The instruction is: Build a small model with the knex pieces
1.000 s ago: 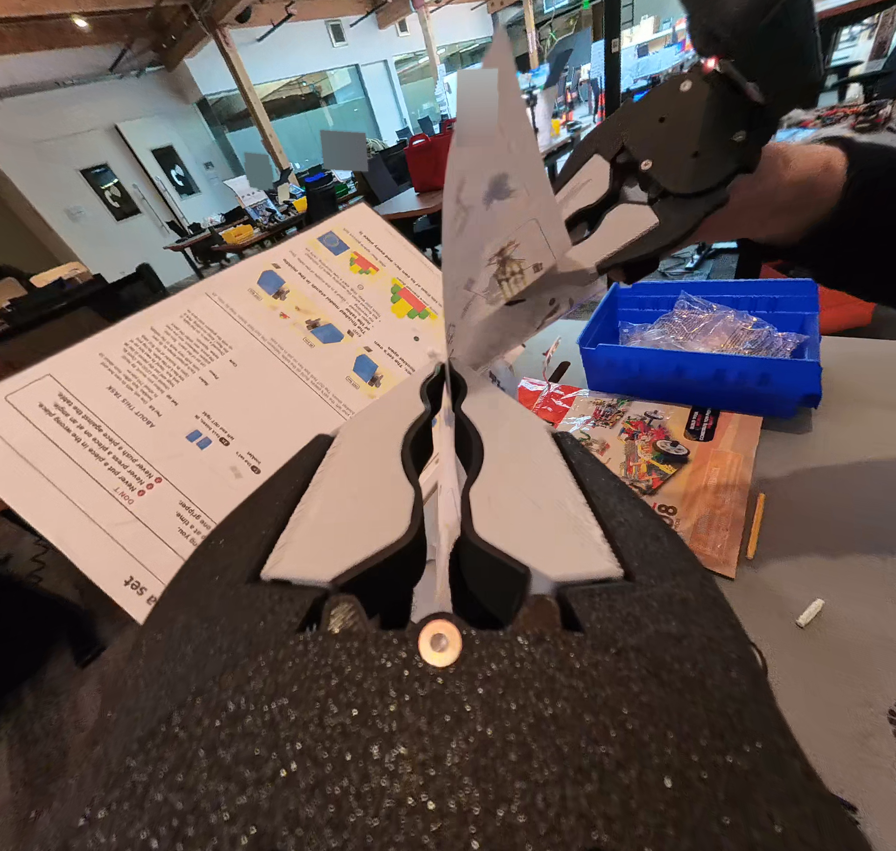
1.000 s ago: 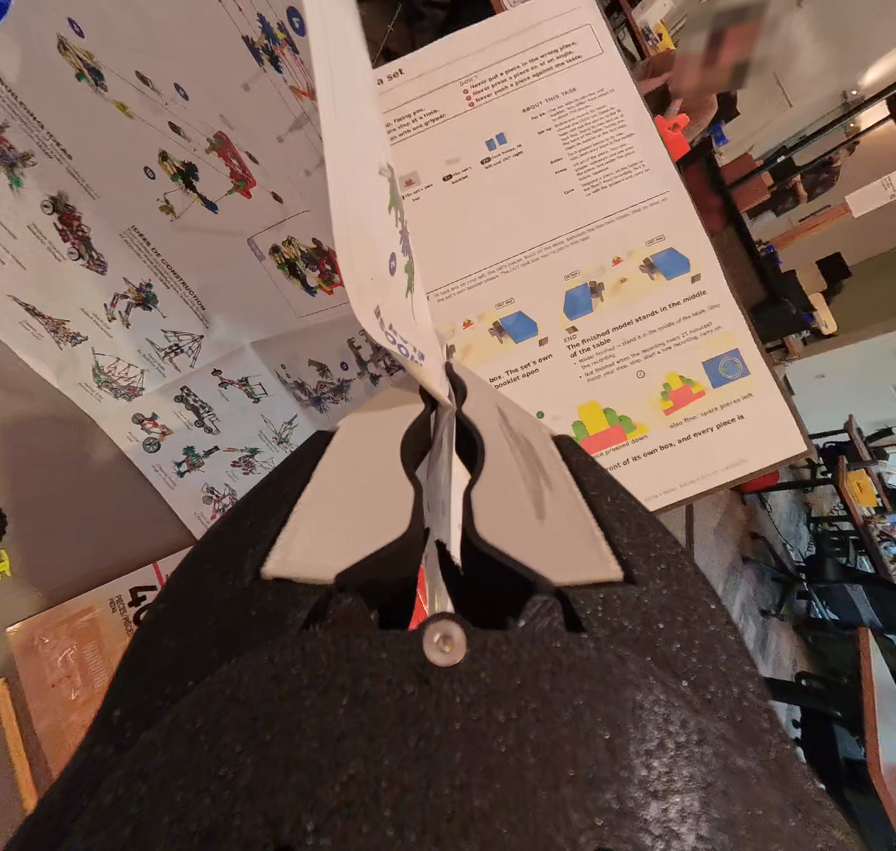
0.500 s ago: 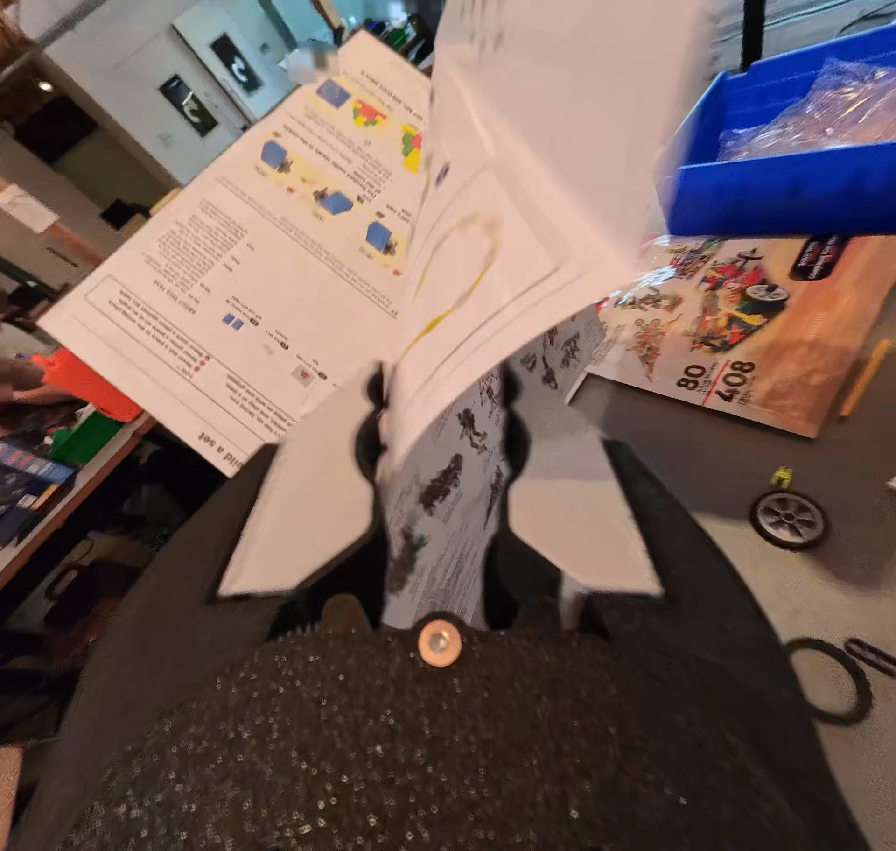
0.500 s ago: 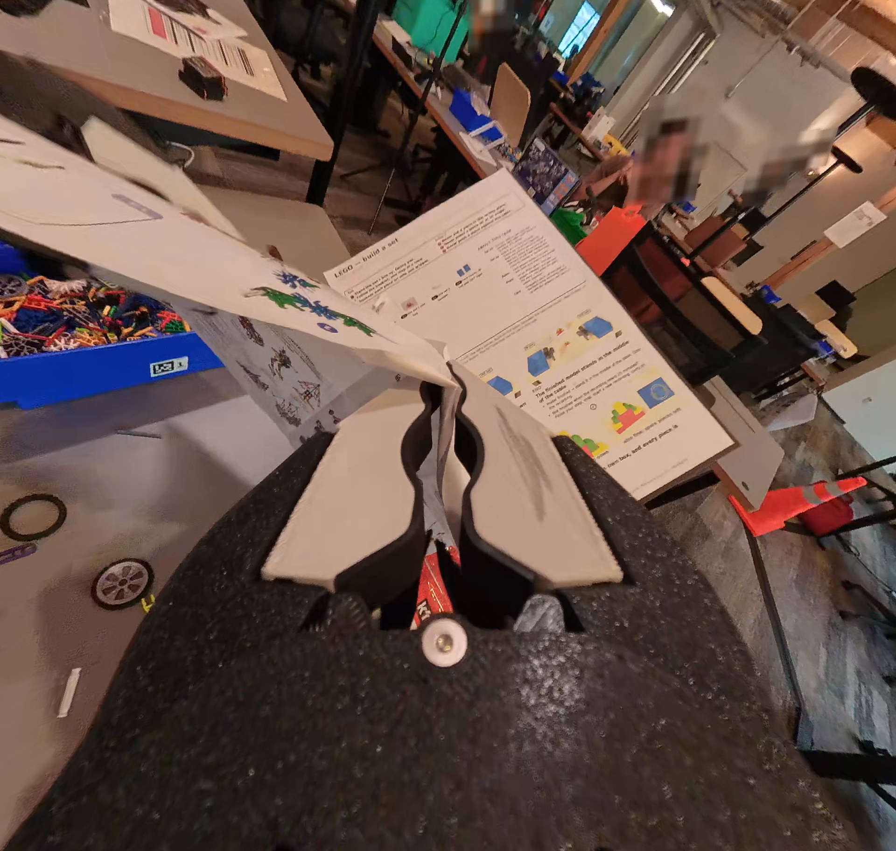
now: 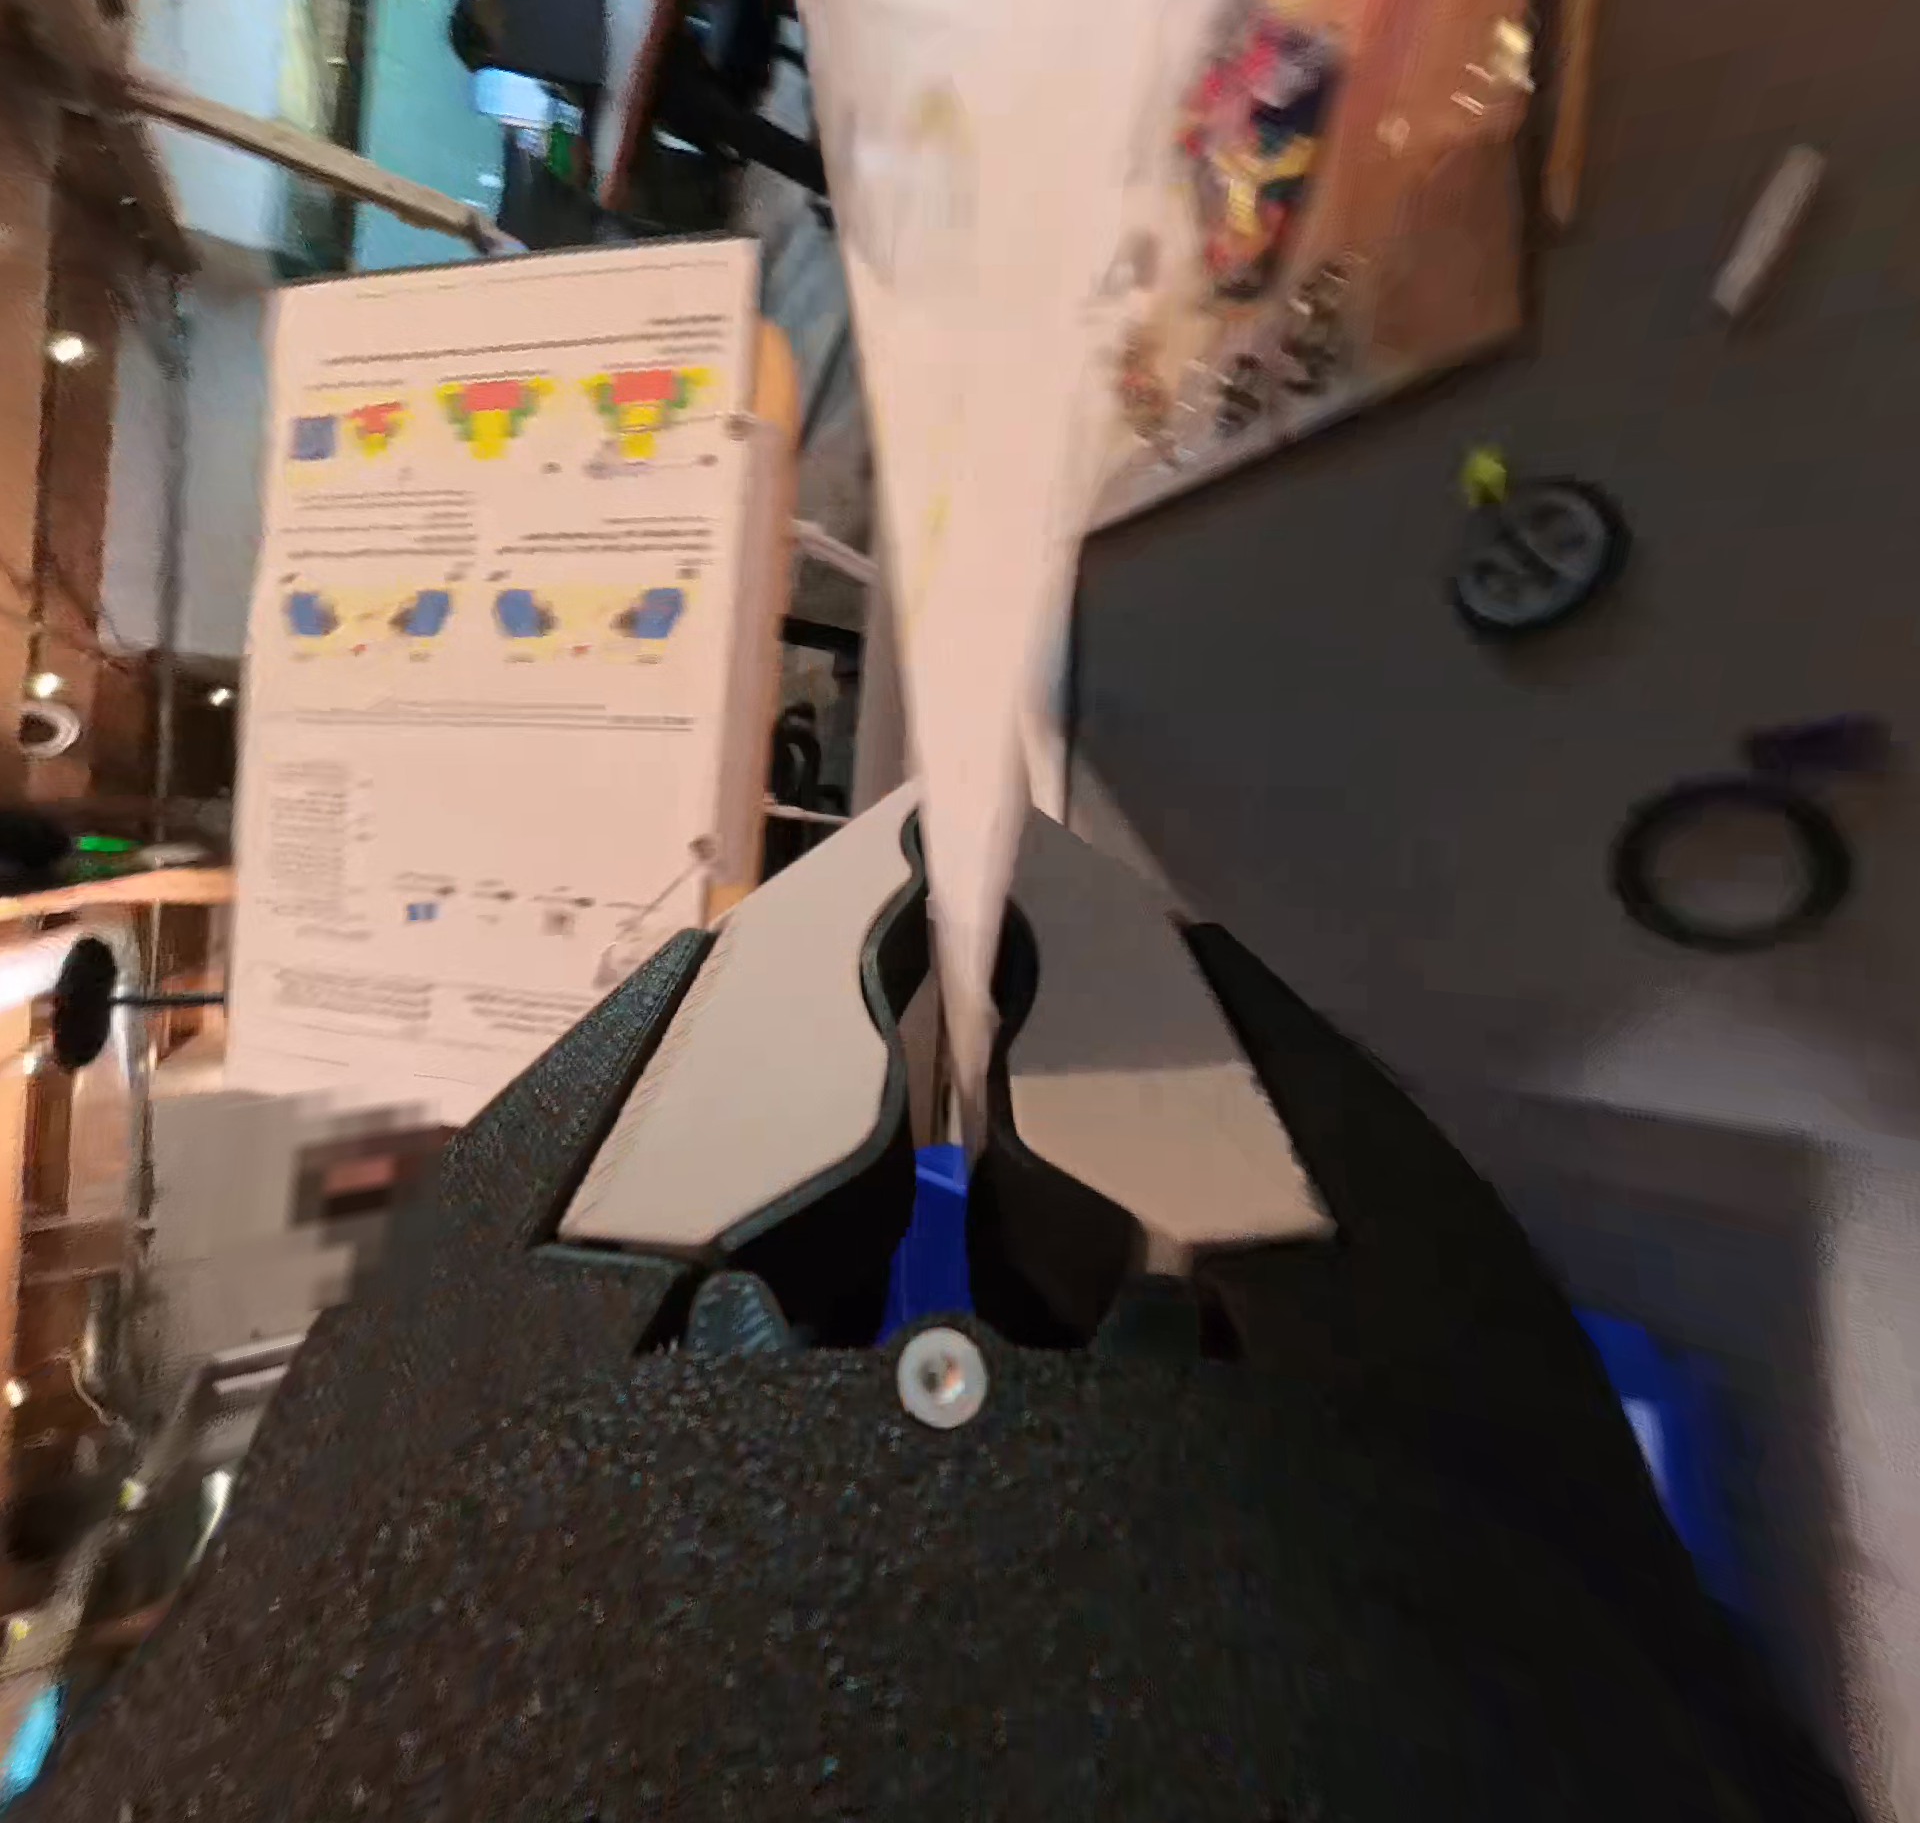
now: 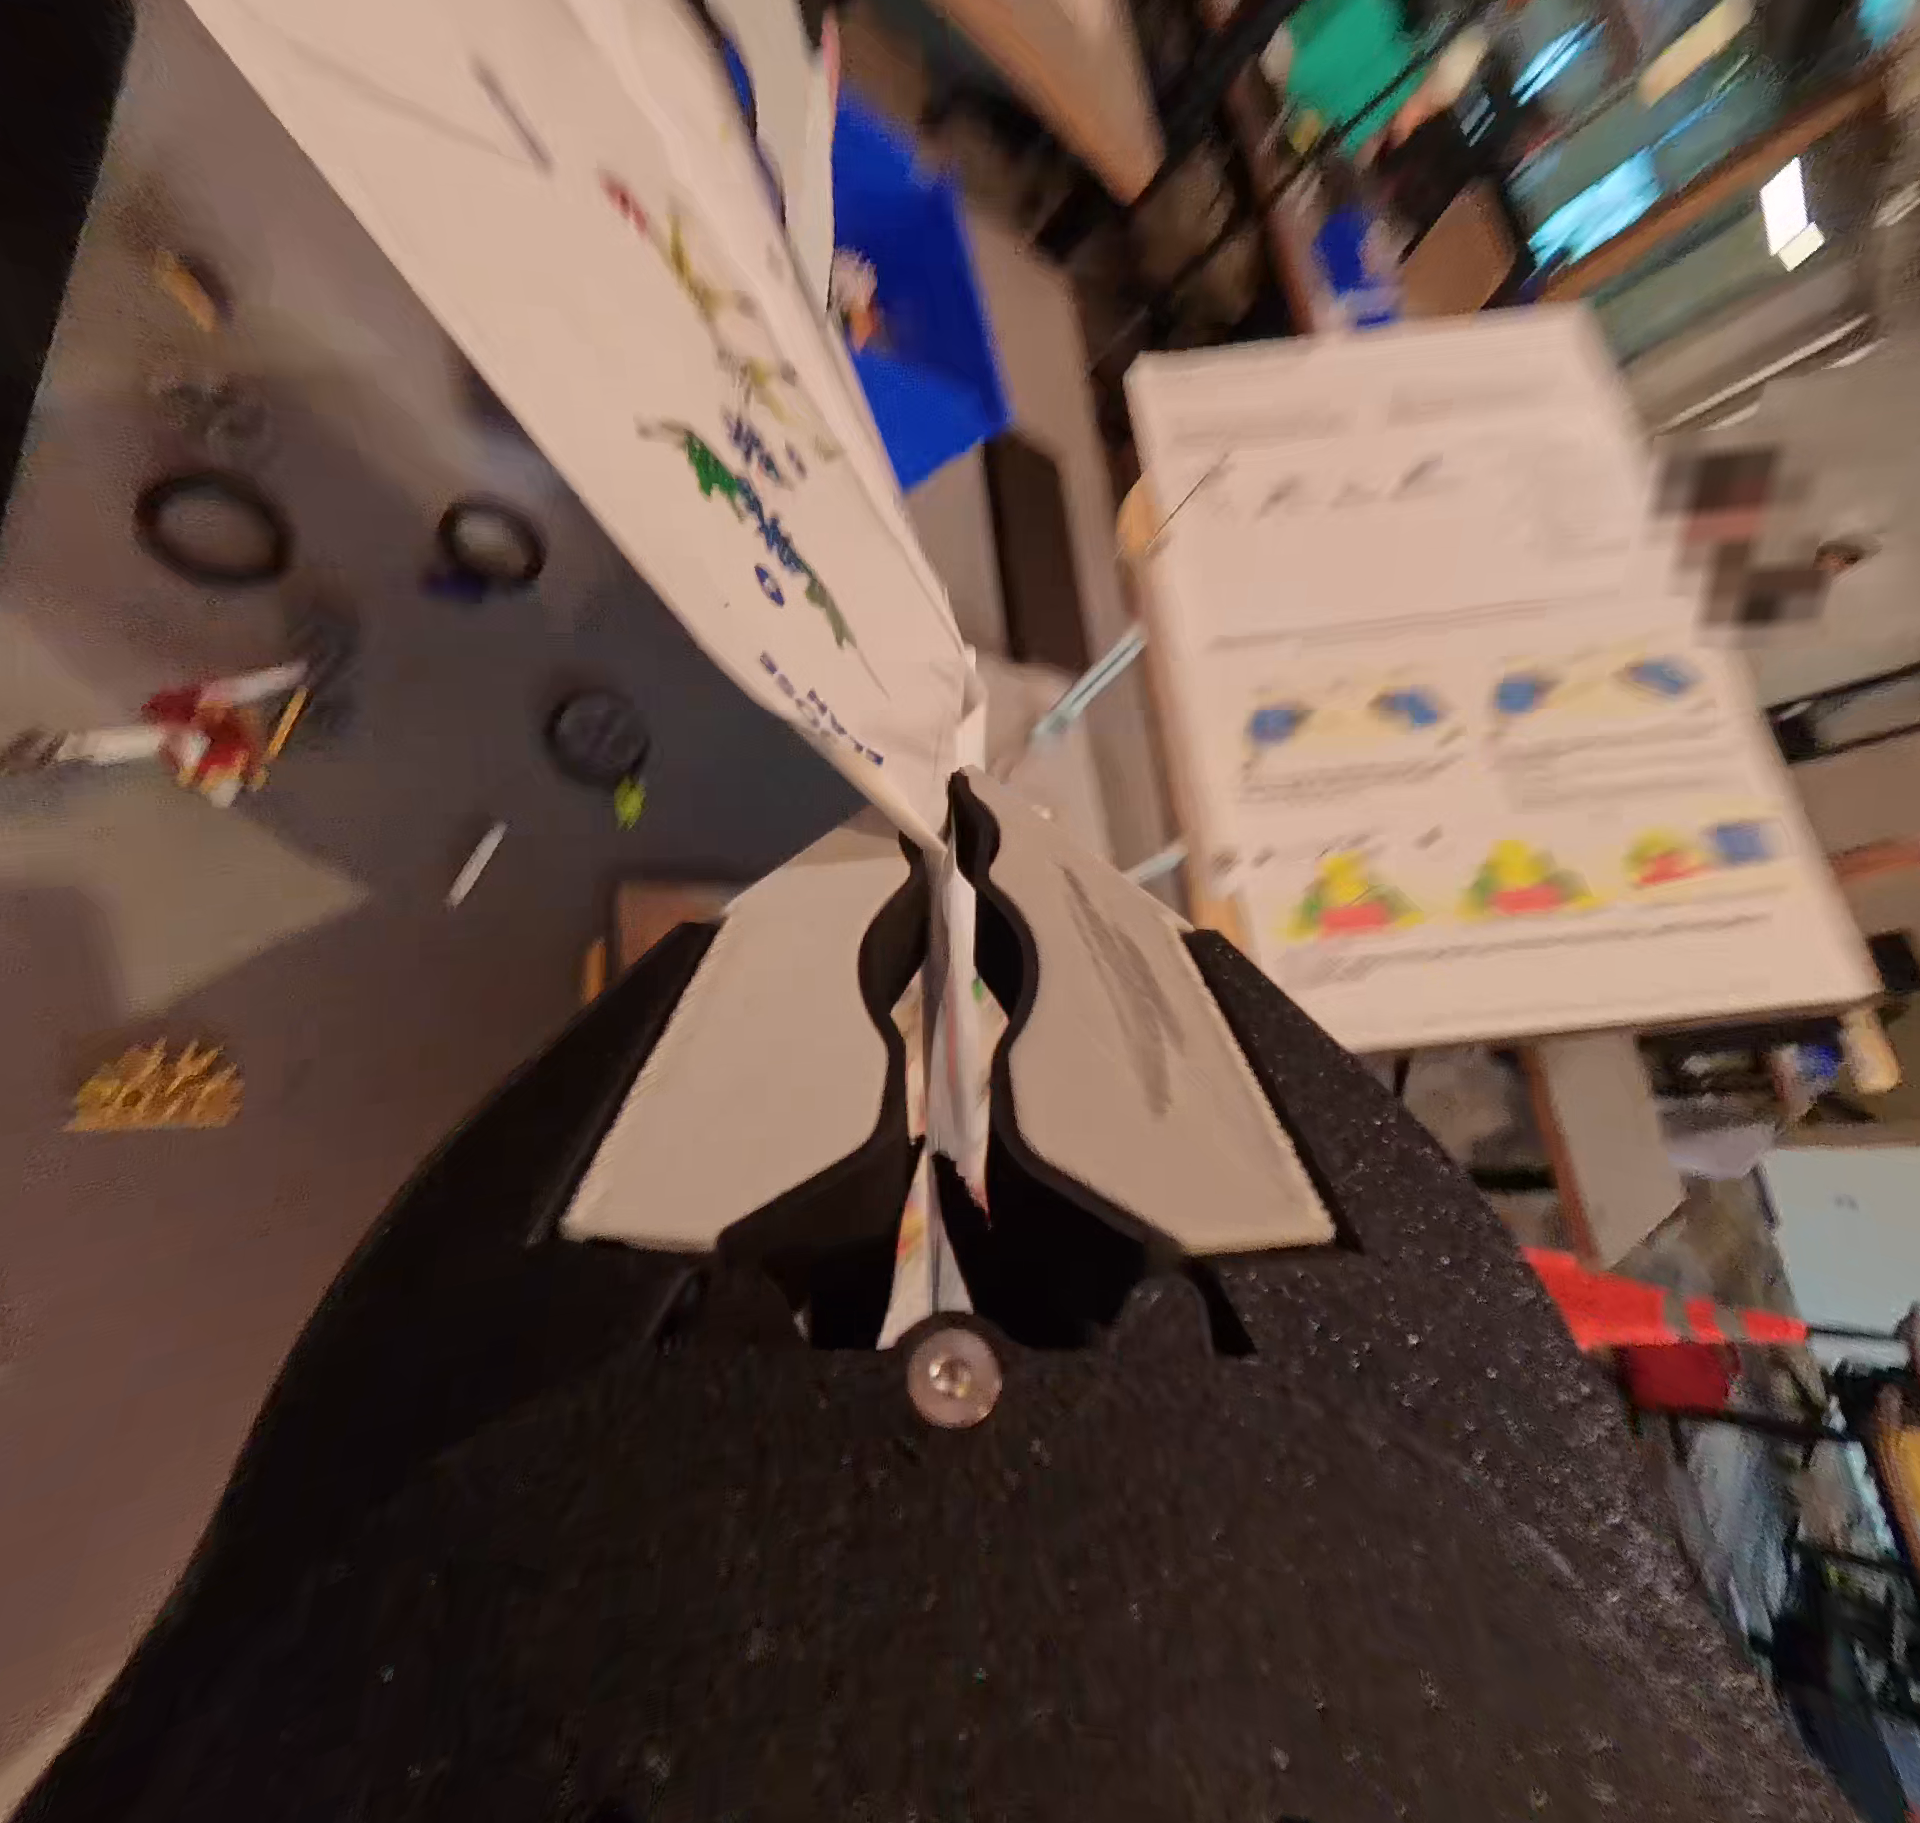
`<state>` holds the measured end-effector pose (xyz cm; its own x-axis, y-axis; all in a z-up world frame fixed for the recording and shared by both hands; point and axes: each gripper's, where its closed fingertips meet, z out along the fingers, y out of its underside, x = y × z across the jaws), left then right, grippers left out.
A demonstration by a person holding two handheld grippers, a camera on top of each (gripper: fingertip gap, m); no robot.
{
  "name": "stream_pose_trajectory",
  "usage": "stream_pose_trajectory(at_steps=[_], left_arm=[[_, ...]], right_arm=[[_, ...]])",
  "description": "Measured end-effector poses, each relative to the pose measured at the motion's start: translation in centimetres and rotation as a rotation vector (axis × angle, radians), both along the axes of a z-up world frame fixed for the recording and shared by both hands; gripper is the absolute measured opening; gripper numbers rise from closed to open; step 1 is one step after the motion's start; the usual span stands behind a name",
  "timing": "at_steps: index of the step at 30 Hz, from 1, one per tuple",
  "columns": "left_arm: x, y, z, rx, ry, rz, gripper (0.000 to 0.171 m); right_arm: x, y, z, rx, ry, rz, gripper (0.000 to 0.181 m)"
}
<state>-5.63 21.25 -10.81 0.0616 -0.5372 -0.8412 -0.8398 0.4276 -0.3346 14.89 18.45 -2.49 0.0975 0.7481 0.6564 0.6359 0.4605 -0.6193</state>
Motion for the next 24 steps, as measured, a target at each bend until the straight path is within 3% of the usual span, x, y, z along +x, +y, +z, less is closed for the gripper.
stream_pose_trajectory(at_steps=[3, 5, 8, 10, 12, 17, 20, 24], left_arm=[[0.5, -3.4, -5.2, -0.083, 0.207, -0.053, 0.0], [1.0, -5.1, -7.7, -0.173, 0.269, -0.074, 0.0], [1.5, -7.0, -10.3, -0.252, 0.358, -0.108, 0.0], [1.0, -7.3, -11.3, -0.296, 0.45, -0.087, 0.0], [1.5, -6.7, -10.7, -0.286, 0.449, -0.07, 0.0], [1.6, -6.4, -10.2, -0.409, 0.493, -0.018, 0.0], [2.2, -5.4, -9.4, -0.468, 0.5, -0.012, 0.0], [3.4, -4.4, -8.4, -0.583, 0.532, -0.035, 0.0]], right_arm=[[1.8, -1.9, -7.7, -0.136, -0.136, 0.003, 0.0], [2.8, -3.5, -12.6, -0.214, -0.241, 0.022, 0.0], [4.1, -6.0, -18.2, -0.347, -0.391, 0.023, 0.0], [5.0, -6.3, -20.1, -0.331, -0.49, -0.001, 0.005], [5.5, -7.0, -20.5, -0.351, -0.541, -0.01, 0.027], [4.2, -10.2, -18.0, -0.397, -0.448, 0.049, 0.046], [2.3, -14.0, -17.0, -0.429, -0.372, 0.149, 0.047], [0.9, -14.3, -17.6, -0.409, -0.315, 0.075, 0.032]])
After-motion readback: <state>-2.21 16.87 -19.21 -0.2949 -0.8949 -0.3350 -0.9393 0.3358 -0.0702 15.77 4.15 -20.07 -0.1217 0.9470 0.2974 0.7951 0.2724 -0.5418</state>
